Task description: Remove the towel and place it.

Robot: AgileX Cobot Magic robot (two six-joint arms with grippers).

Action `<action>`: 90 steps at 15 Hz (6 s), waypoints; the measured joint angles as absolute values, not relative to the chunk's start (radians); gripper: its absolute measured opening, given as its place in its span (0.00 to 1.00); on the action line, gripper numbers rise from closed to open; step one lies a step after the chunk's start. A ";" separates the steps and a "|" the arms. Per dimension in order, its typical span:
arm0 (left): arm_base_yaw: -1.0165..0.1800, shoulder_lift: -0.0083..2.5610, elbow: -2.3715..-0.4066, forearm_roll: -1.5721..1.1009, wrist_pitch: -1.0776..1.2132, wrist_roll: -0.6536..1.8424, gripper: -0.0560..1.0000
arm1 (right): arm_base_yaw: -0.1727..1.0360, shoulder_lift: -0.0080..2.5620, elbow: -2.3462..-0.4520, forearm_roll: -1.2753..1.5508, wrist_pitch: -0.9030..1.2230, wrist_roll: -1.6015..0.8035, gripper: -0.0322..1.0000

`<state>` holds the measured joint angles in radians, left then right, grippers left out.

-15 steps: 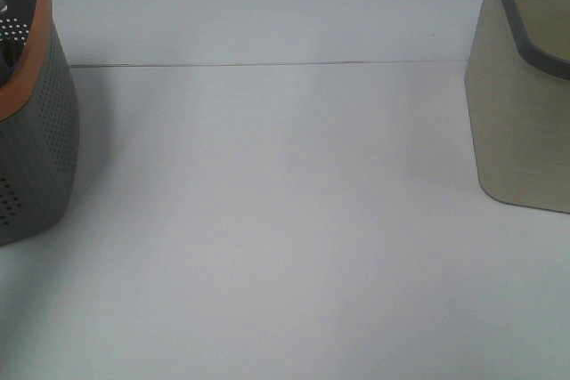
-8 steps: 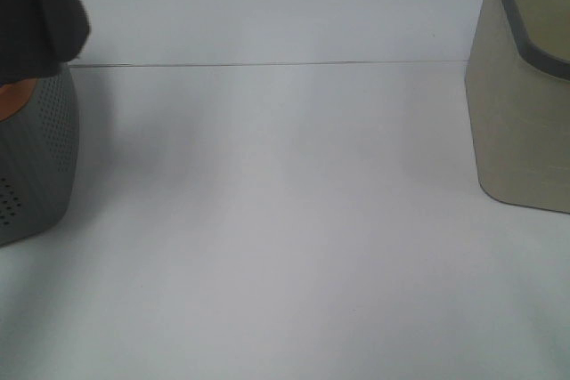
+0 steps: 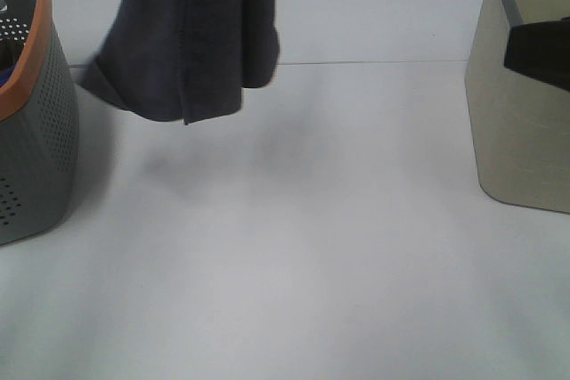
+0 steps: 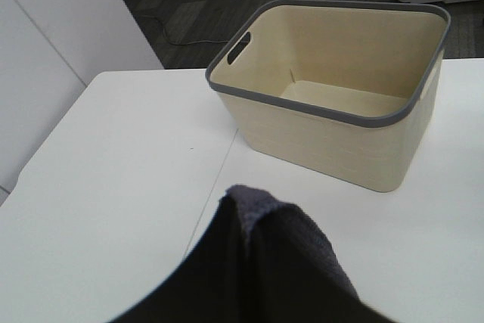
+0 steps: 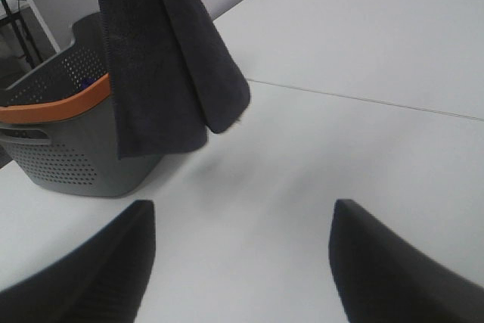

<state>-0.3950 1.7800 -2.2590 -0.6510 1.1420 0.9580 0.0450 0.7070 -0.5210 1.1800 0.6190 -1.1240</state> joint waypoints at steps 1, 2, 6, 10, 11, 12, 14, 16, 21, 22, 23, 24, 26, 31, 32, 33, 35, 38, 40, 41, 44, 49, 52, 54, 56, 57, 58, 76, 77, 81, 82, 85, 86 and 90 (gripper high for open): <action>-0.415 1.785 -2.259 -0.644 1.141 0.966 0.05 | 0.045 0.735 -0.521 1.209 0.619 -1.161 0.67; -0.451 1.789 -2.259 -0.634 1.141 0.975 0.05 | 0.045 0.789 -0.521 1.281 0.625 -1.249 0.67; -0.531 1.808 -2.262 -0.622 1.127 0.979 0.05 | 0.045 0.938 -0.522 1.508 0.701 -1.542 0.67; -0.574 1.824 -2.262 -0.617 1.110 0.979 0.05 | 0.045 0.997 -0.523 1.645 0.737 -1.699 0.67; -0.582 1.824 -2.262 -0.618 1.110 0.979 0.05 | 0.045 1.012 -0.523 1.672 0.796 -1.713 0.67; -0.588 1.824 -2.262 -0.618 1.109 0.977 0.05 | 0.045 1.014 -0.523 1.682 0.828 -1.713 0.67; -0.597 1.825 -2.262 -0.619 1.108 0.976 0.05 | 0.045 1.014 -0.523 1.709 0.887 -1.715 0.67; -0.600 1.825 -2.262 -0.619 1.099 0.976 0.05 | 0.045 1.025 -0.524 1.731 0.918 -1.724 0.67; -0.600 1.825 -2.262 -0.623 1.087 0.978 0.05 | 0.068 1.108 -0.524 1.741 0.971 -1.748 0.66; -0.600 1.825 -2.262 -0.623 1.087 0.978 0.05 | 0.116 1.122 -0.524 1.742 0.943 -1.768 0.66; -0.600 1.825 -2.262 -0.623 1.087 0.978 0.05 | 0.167 1.132 -0.524 1.742 0.884 -1.778 0.66; -0.600 1.825 -2.262 -0.623 1.087 0.978 0.05 | 0.228 1.142 -0.524 1.742 0.795 -1.793 0.66; -0.600 1.825 -2.262 -0.623 1.087 0.978 0.05 | 0.306 1.150 -0.524 1.739 0.678 -1.807 0.66; -0.600 1.825 -2.262 -0.615 1.087 0.978 0.05 | 0.423 1.150 -0.524 1.740 0.669 -1.806 0.65; -0.600 1.825 -2.262 -0.608 1.087 0.978 0.05 | 0.455 1.150 -0.524 1.740 0.669 -1.801 0.65; -0.600 1.825 -2.262 -0.606 1.087 0.978 0.05 | 0.503 1.166 -0.543 1.740 0.652 -1.799 0.65; -0.600 1.825 -2.262 -0.606 1.087 0.978 0.05 | 0.531 1.231 -0.594 1.740 0.583 -1.810 0.65; -0.600 1.825 -2.262 -0.598 1.087 0.978 0.05 | 0.532 1.312 -0.629 1.741 0.508 -1.810 0.65; -0.600 1.825 -2.262 -0.567 1.095 0.978 0.05 | 0.532 1.316 -0.630 1.694 0.498 -1.735 0.64; -0.600 1.825 -2.262 -0.554 1.104 0.978 0.05 | 0.532 1.315 -0.630 1.628 0.497 -1.673 0.64; -0.600 1.825 -2.262 -0.539 1.121 0.975 0.05 | 0.533 1.314 -0.630 1.458 0.425 -1.523 0.62; -0.600 1.825 -2.262 -0.539 1.127 0.975 0.05 | 0.533 1.314 -0.692 1.468 0.382 -1.520 0.62; -0.600 1.825 -2.262 -0.539 1.130 0.974 0.05 | 0.533 1.314 -0.696 1.475 0.322 -1.535 0.62; -0.600 1.825 -2.262 -0.539 1.134 0.974 0.05 | 0.533 1.314 -0.696 1.475 0.252 -1.565 0.62; -0.600 1.825 -2.262 -0.539 1.138 0.974 0.05 | 0.533 1.314 -0.696 1.475 0.205 -1.603 0.62; -0.600 1.825 -2.262 -0.539 1.139 0.963 0.05 | 0.533 1.314 -0.696 1.476 0.184 -1.609 0.62; -0.600 1.825 -2.262 -0.539 1.140 0.955 0.05 | 0.533 1.314 -0.701 1.476 0.167 -1.609 0.62; -0.600 1.825 -2.262 -0.538 1.164 0.952 0.05 | 0.535 1.477 -0.778 1.473 0.609 -1.660 0.62; -0.600 1.825 -2.262 -0.538 1.164 0.952 0.05 | 0.535 1.503 -0.778 1.471 0.609 -1.660 0.61; -0.600 1.825 -2.262 -0.537 1.165 0.952 0.05 | 0.535 1.549 -0.778 1.455 0.599 -1.652 0.53; -0.600 1.825 -2.262 -0.537 1.165 0.952 0.05 | 0.535 1.545 -0.778 1.427 0.599 -1.626 0.51; -0.600 1.825 -2.262 -0.537 1.165 0.952 0.05 | 0.535 1.531 -0.778 1.316 0.600 -1.514 0.45; -0.600 1.825 -2.262 -0.537 1.165 0.952 0.05 | 0.535 1.528 -0.778 1.308 0.600 -1.501 0.42; -0.600 1.825 -2.262 -0.537 1.165 0.952 0.05 | 0.535 1.482 -0.778 1.294 0.603 -1.453 0.28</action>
<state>-0.6000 1.8250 -2.2620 -0.5370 1.1650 0.9520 0.5350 1.4820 -0.7780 1.2940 0.6030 -1.4530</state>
